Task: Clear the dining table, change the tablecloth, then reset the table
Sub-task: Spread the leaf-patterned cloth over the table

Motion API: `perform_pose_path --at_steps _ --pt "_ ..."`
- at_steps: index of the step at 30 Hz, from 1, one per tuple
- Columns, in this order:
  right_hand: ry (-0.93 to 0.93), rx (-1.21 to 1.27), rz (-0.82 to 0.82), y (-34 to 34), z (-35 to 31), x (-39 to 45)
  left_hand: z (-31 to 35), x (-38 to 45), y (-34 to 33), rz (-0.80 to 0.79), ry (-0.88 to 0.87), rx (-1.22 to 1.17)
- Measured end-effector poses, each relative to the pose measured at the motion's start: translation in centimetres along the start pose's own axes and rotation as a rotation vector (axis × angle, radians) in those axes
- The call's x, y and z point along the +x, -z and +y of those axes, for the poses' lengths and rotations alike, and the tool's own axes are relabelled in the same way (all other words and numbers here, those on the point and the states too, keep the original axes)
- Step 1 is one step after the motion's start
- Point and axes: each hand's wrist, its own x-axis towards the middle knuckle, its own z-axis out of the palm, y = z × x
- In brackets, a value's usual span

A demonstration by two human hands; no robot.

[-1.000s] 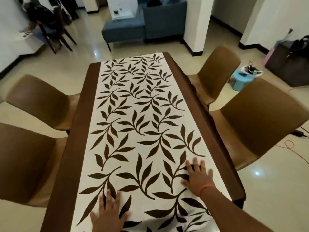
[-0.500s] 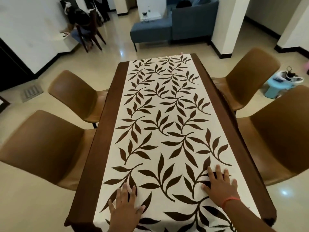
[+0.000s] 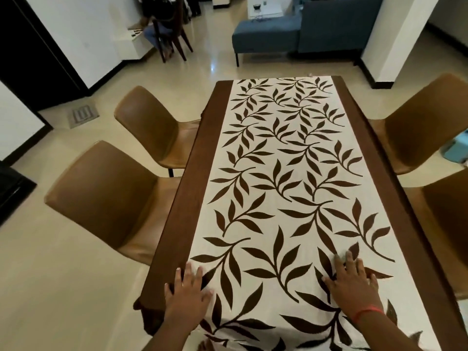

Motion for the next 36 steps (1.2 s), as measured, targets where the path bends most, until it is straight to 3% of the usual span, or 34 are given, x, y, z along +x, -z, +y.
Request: perform_pose_path --at_steps 9,14,18,25,30,36 --pt "-0.134 0.035 -0.145 -0.7 -6.4 -1.7 -6.9 4.6 1.7 0.013 -0.075 0.097" --pt "-0.234 0.092 -0.16 -1.2 -9.3 -2.1 -9.9 6.0 -0.3 0.136 -0.159 0.021" --pt "-0.278 0.129 -0.174 -1.8 -11.1 -2.2 -11.8 6.7 -0.5 0.115 -0.192 -0.028" --pt "-0.287 0.123 -0.175 -1.1 -12.2 -2.4 -13.1 7.2 0.3 0.119 -0.283 -0.041" --pt "-0.339 0.167 -0.138 -1.3 -12.1 -2.9 -12.3 8.3 1.9 0.127 -0.483 0.121" --pt "-0.356 0.195 -0.174 -2.0 -11.3 -3.5 -11.5 7.1 0.7 0.027 -0.434 0.185"
